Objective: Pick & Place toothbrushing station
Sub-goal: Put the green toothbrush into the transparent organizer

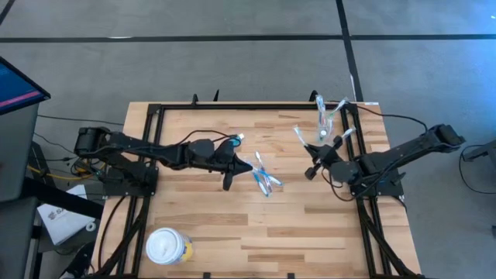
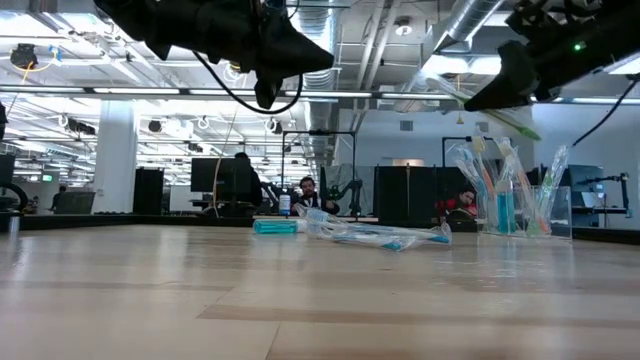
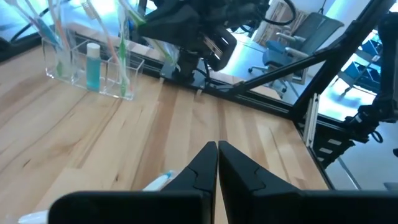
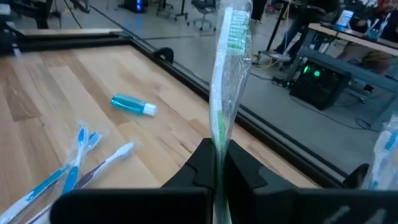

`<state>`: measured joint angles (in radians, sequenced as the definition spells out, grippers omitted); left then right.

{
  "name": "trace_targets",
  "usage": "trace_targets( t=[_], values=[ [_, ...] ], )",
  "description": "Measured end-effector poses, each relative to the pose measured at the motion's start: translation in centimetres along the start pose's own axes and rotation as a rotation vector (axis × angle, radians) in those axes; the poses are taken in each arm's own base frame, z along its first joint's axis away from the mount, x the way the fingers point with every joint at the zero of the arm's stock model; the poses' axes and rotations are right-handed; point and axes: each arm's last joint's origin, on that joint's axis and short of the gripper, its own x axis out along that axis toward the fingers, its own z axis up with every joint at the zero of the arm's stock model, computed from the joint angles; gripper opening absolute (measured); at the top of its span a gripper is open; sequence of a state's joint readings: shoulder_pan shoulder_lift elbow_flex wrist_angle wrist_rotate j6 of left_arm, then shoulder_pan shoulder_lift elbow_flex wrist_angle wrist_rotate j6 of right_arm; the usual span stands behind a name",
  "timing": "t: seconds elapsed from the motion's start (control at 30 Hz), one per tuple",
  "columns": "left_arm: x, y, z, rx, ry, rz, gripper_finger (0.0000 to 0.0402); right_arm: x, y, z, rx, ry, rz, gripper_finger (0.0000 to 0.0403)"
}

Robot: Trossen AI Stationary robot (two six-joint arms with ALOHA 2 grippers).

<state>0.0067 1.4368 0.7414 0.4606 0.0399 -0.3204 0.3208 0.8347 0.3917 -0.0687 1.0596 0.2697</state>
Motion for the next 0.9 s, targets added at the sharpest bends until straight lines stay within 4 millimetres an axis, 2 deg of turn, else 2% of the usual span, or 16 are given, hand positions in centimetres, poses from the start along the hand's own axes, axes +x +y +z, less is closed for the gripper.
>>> trace_targets(
  t=[0.53, 0.9],
  values=[
    [0.0, -0.6, 0.0, 0.015, -0.025, 0.013, 0.0007, -0.7, -4.1, -1.8, 0.088, -0.137, 0.186, 0.0006],
    [0.0, -0.5, 0.0, 0.015, -0.026, 0.013, 0.0007, -1.3, -6.9, -3.2, 0.135, -0.186, 0.16, 0.0006]
  ],
)
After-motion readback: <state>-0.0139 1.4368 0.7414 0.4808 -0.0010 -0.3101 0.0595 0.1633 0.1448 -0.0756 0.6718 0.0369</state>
